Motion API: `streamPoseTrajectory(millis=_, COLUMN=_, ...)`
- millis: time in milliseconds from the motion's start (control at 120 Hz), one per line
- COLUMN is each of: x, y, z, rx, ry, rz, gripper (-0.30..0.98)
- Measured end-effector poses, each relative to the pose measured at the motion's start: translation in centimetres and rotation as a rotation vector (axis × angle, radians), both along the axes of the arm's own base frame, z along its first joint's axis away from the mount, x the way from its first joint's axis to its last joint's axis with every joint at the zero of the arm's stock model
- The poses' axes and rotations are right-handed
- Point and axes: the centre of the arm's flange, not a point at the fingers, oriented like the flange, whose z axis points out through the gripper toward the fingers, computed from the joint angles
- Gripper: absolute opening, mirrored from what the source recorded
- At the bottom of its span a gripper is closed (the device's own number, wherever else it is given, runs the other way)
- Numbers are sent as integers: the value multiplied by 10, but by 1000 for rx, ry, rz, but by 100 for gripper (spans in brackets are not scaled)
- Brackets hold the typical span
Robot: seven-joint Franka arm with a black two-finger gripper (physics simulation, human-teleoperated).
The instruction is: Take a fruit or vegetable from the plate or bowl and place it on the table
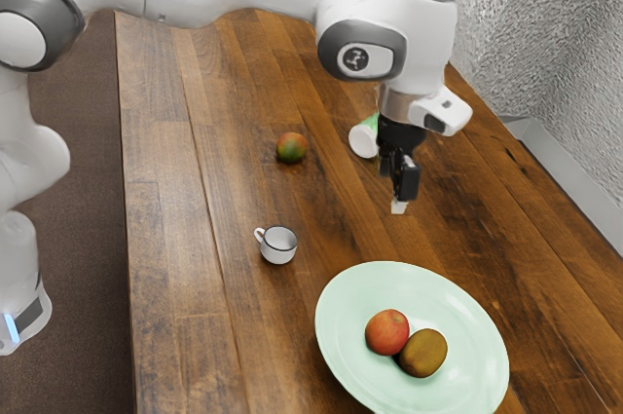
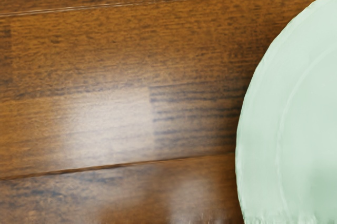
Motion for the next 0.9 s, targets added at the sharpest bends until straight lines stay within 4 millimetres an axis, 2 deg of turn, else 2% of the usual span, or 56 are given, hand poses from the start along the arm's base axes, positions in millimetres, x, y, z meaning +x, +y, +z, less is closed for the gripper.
streamPoseTrajectory(millis=42, x=-11, y=-37, z=-2, rx=-2, ry=0, rz=-70, gripper=68)
streamPoseTrajectory(millis=83, x=-18, y=-60, z=-3, rx=-3, ry=-2, rz=-117, gripper=68)
streamPoseTrajectory(millis=125, x=-22, y=-70, z=-2, rx=-5, ry=-5, rz=-139, gripper=68)
streamPoseTrajectory(millis=167, x=-21, y=-67, z=-1, rx=-7, ry=-9, rz=-139, gripper=68)
streamPoseTrajectory(millis=275, x=-14, y=-26, z=12, rx=-29, ry=-27, rz=-88, gripper=69)
streamPoseTrajectory(millis=467, x=3, y=59, z=6, rx=-29, ry=-22, rz=44, gripper=69)
streamPoseTrajectory(millis=567, x=3, y=101, z=19, rx=-42, ry=-44, rz=107, gripper=69)
streamPoseTrajectory(millis=617, x=2, y=117, z=20, rx=-43, ry=-48, rz=131, gripper=69)
streamPoseTrajectory(millis=667, x=2, y=123, z=20, rx=-43, ry=-48, rz=139, gripper=69)
streamPoseTrajectory(millis=717, x=1, y=119, z=13, rx=-42, ry=-37, rz=128, gripper=69)
streamPoseTrajectory(millis=775, x=-2, y=98, z=8, rx=-42, ry=-32, rz=89, gripper=69)
streamPoseTrajectory(millis=825, x=-7, y=68, z=6, rx=-45, ry=-32, rz=33, gripper=69)
streamPoseTrajectory(millis=900, x=-19, y=12, z=4, rx=-49, ry=-32, rz=-71, gripper=69)
